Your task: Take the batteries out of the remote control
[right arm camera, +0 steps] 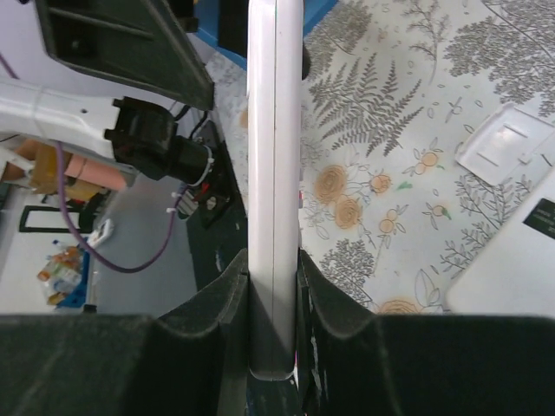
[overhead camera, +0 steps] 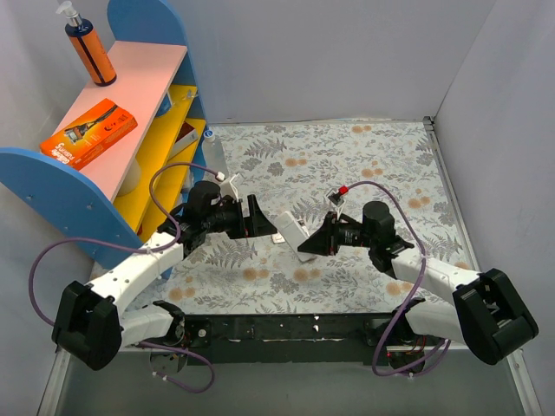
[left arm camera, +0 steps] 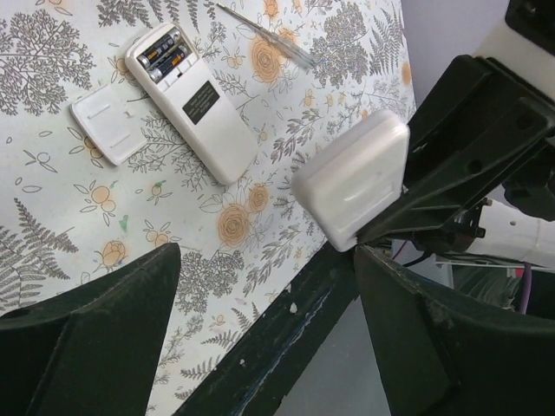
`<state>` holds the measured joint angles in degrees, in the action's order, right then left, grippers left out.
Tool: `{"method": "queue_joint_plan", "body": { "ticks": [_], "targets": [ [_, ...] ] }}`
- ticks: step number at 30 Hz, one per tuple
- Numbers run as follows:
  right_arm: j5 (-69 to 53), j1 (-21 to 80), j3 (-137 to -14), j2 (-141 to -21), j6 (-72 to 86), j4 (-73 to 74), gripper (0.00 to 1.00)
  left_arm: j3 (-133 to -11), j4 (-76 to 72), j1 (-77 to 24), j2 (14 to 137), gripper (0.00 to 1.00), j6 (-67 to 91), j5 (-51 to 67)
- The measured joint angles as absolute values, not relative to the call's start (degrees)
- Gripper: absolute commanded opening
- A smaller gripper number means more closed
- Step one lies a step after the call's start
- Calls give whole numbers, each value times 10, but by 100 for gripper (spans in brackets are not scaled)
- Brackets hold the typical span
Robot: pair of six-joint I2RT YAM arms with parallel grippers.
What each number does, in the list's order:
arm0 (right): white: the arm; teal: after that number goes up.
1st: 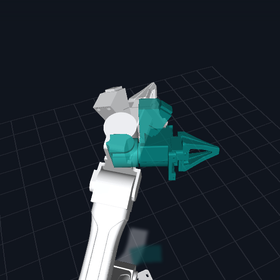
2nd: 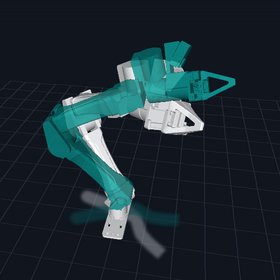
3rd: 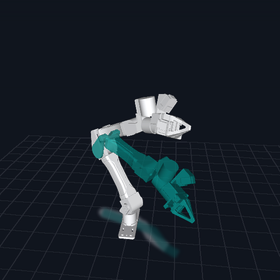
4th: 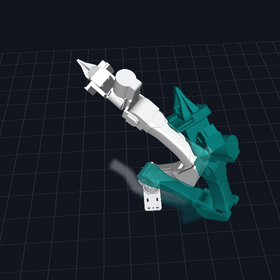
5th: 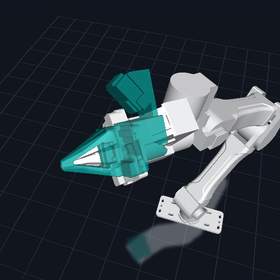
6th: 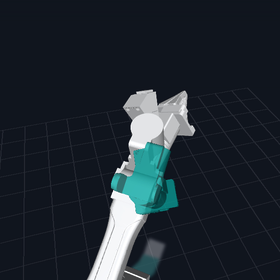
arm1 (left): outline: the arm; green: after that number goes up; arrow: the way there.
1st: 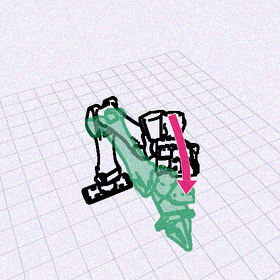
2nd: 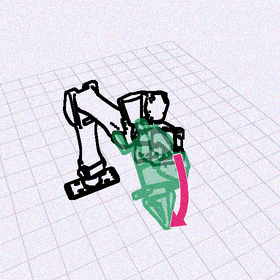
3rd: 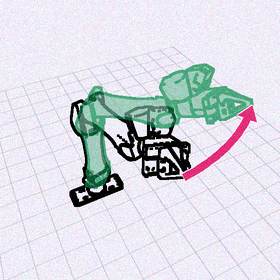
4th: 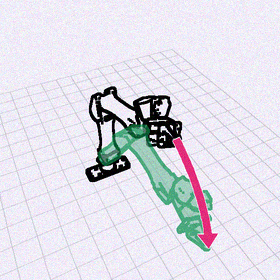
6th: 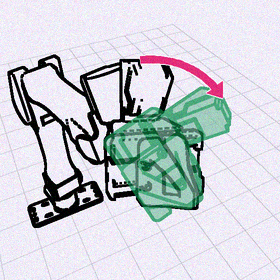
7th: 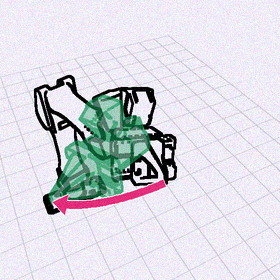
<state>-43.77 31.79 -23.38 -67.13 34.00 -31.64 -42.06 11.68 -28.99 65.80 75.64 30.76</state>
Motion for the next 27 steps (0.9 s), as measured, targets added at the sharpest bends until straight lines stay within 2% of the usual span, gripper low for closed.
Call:
{"method": "queue_joint_plan", "body": {
  "ticks": [6, 21, 25, 27],
  "targets": [
    [-511, 301, -226, -686, 416, -389, 1, -422, 107, -290, 675, 82, 712, 334],
    [-564, 297, -215, -723, 449, -423, 1, -432, 79, -290, 720, 74, 677, 397],
    [-580, 297, -215, -741, 449, -429, 1, -432, 67, -290, 729, 66, 668, 415],
    [-585, 297, -215, -750, 449, -433, 1, -432, 62, -290, 731, 54, 662, 423]
  ]
}}
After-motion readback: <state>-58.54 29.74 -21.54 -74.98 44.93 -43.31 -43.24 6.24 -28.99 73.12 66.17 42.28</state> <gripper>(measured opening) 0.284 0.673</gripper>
